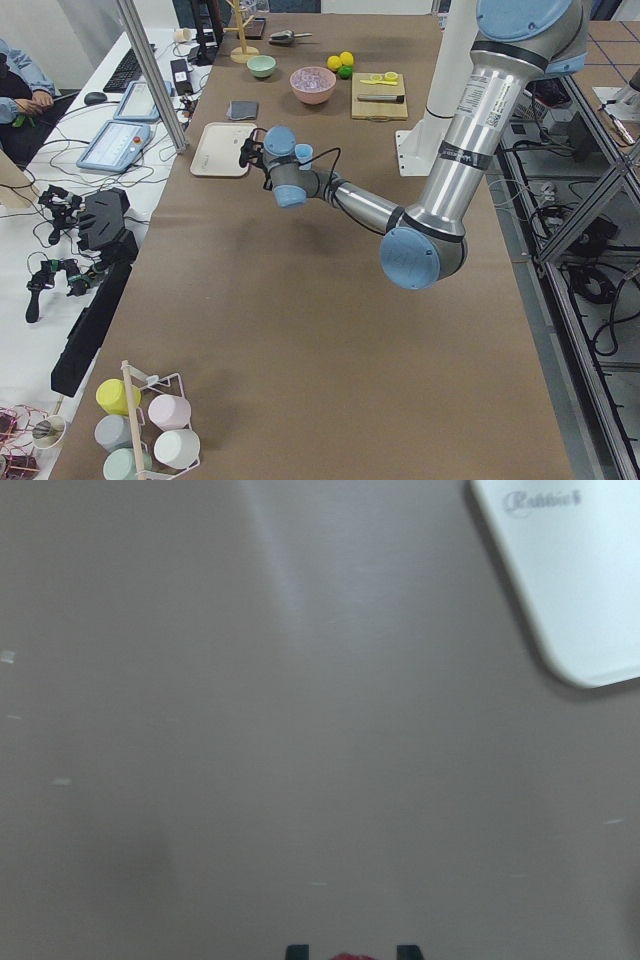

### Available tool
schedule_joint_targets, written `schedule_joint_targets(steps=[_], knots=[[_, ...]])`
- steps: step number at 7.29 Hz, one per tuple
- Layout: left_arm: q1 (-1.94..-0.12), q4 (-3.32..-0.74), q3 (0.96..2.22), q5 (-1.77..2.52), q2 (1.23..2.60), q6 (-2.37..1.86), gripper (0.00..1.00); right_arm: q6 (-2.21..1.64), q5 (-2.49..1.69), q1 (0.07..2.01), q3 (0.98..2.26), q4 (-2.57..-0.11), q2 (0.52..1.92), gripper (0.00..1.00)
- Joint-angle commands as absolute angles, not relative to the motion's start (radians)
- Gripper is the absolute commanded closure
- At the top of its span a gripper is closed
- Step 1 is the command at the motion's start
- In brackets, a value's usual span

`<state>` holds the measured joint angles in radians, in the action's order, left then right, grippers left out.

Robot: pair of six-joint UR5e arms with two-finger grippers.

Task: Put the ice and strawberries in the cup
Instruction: 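Lift the strawberry with the left gripper and carry it over the cup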

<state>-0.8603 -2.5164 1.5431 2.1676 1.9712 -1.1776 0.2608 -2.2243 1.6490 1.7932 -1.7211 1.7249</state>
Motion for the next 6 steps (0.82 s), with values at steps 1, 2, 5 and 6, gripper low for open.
schedule_joint_targets(steps=[1,2,5,6], knots=[[-0.760,-2.608,1.551,2.087,2.054,-1.418,1.00,0.261,-2.224,1.649,1.793,-1.721,1.726,0.01],[-0.680,-2.606,1.549,1.975,2.103,-1.486,1.00,0.261,-2.226,1.649,1.795,-1.721,1.729,0.01],[-0.617,-2.608,1.549,1.865,2.111,-1.493,1.00,0.259,-2.226,1.649,1.795,-1.721,1.724,0.01],[-0.623,-2.606,1.548,1.868,2.099,-1.490,1.00,0.259,-2.226,1.649,1.795,-1.721,1.721,0.01]])
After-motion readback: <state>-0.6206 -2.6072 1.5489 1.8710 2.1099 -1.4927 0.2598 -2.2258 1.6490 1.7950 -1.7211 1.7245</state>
